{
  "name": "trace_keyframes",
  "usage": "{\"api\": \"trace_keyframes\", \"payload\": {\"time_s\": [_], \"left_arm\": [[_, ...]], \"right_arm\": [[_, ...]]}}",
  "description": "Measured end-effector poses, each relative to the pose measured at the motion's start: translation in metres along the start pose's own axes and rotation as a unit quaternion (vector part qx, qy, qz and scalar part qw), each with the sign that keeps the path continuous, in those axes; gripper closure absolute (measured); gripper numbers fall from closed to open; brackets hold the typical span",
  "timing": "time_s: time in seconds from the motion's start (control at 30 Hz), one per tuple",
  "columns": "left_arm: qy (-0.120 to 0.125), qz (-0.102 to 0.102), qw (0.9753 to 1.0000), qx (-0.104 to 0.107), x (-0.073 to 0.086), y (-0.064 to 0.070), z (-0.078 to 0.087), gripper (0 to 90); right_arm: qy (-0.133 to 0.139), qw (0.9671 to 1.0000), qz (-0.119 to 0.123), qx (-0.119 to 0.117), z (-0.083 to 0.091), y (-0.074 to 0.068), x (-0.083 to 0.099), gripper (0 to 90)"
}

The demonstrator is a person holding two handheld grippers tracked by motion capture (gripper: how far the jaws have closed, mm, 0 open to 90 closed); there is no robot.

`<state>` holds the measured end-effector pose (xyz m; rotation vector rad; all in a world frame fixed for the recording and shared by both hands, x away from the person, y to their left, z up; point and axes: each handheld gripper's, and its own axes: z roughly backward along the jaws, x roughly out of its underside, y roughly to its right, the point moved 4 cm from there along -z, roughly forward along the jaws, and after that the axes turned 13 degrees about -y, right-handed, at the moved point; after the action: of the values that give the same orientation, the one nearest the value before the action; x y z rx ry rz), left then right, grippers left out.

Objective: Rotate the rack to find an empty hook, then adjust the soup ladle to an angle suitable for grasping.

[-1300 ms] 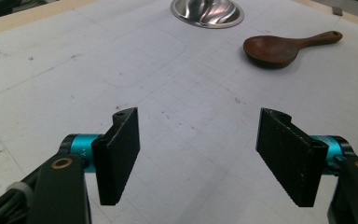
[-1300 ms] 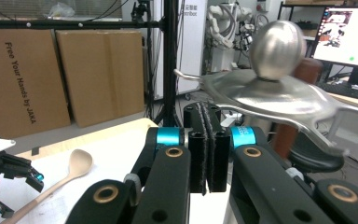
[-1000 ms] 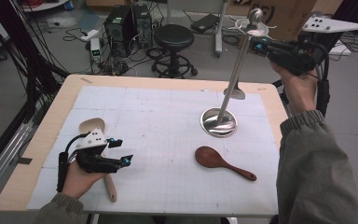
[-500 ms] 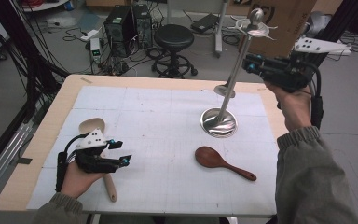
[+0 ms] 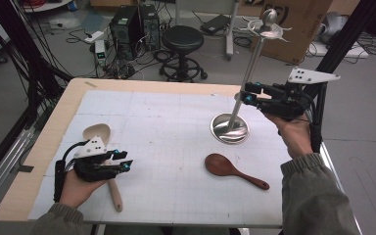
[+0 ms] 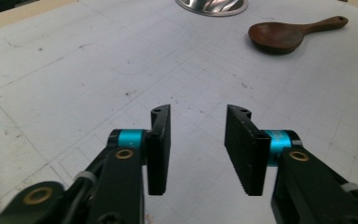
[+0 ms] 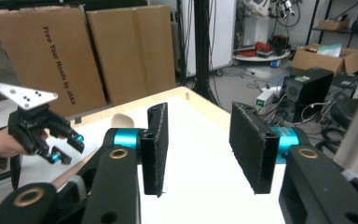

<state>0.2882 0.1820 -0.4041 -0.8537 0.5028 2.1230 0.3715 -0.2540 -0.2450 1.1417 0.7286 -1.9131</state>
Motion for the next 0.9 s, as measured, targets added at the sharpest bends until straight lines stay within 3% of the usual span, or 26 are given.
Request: {"api": "trace_keyframes", "payload": {"time_s": [0.2,0.43,0.9], "left_arm": [[-0.010,-0.006,0.9999,0.001,0.003,-0.002,-0.001,72.1],[-0.019,0.001,0.9998,0.002,0.012,-0.010,0.002,76.2],[-0.053,-0.006,0.9985,-0.009,0.036,-0.025,0.010,89.6]], "right_arm": [[-0.018,0.9997,-0.006,-0.013,-0.012,-0.008,0.019,49.5],[-0.028,0.9992,-0.017,-0.024,-0.023,-0.016,0.040,44.4],[-0.038,0.9983,-0.038,-0.022,-0.029,-0.029,0.080,38.8]]}}
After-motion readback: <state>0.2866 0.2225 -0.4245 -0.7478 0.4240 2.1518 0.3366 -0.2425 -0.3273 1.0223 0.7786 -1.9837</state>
